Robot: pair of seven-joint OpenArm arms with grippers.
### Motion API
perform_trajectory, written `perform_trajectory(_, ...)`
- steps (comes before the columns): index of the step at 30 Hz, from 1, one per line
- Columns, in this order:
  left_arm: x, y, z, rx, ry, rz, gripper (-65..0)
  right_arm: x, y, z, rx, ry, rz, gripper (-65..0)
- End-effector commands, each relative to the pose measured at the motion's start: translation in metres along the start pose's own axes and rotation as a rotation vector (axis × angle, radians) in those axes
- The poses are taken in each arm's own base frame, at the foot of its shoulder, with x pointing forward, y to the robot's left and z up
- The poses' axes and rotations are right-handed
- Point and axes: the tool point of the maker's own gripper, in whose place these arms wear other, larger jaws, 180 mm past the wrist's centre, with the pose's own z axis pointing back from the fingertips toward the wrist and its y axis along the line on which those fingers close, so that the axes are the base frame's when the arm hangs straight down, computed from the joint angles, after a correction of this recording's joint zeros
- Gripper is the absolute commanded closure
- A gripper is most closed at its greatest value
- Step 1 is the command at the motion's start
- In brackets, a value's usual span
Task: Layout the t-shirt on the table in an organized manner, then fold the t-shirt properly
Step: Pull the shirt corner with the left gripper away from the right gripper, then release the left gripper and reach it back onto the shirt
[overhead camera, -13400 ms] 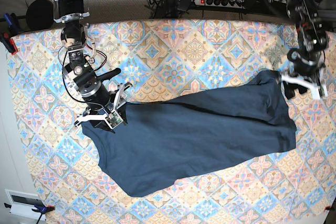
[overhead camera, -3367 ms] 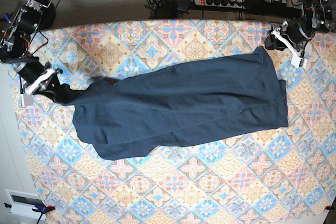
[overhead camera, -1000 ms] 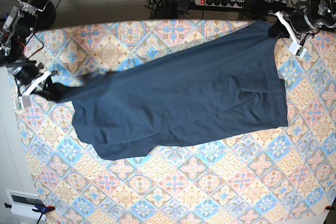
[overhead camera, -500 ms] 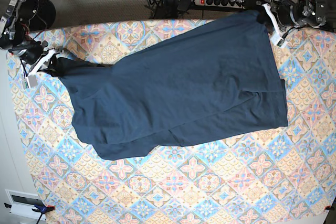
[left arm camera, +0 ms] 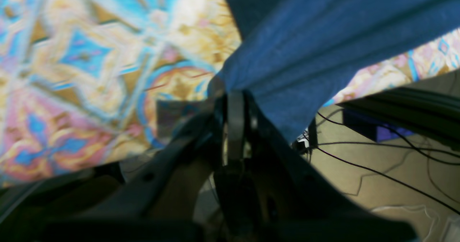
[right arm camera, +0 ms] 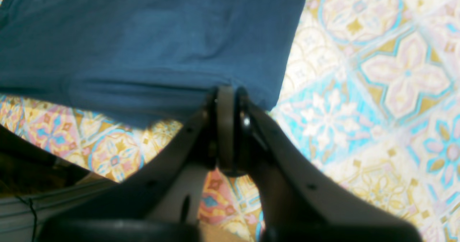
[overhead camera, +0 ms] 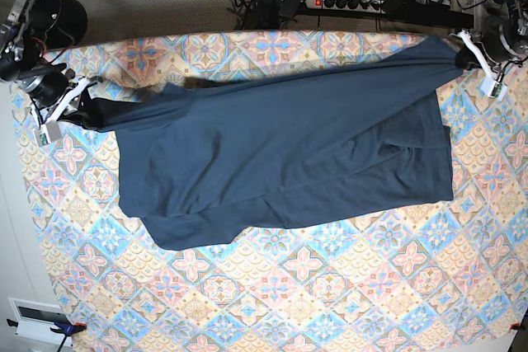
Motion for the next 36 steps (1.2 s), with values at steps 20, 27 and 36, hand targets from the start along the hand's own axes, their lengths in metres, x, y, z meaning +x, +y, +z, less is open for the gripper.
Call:
perform_trajectory(20, -0.024, 0.039, -0.019, 0.036, -0.001, 0.165, -9.9, 0.001, 0.058, -0.03, 0.183, 0.017, 0.074, 0.0)
perform_trajectory(27, -0.028, 0.038, -0.018, 0.034, 0.029, 0.164, -20.4, 0.0, 0.056, -0.03, 0.182, 0.018, 0.068, 0.0)
perform_trajectory(36, -0.028, -0.011, 0.005, -0.024, 0.094, -0.038, -21.4, 0.035, 0.028, -0.034, 0.067, -0.03, 0.147, 0.0)
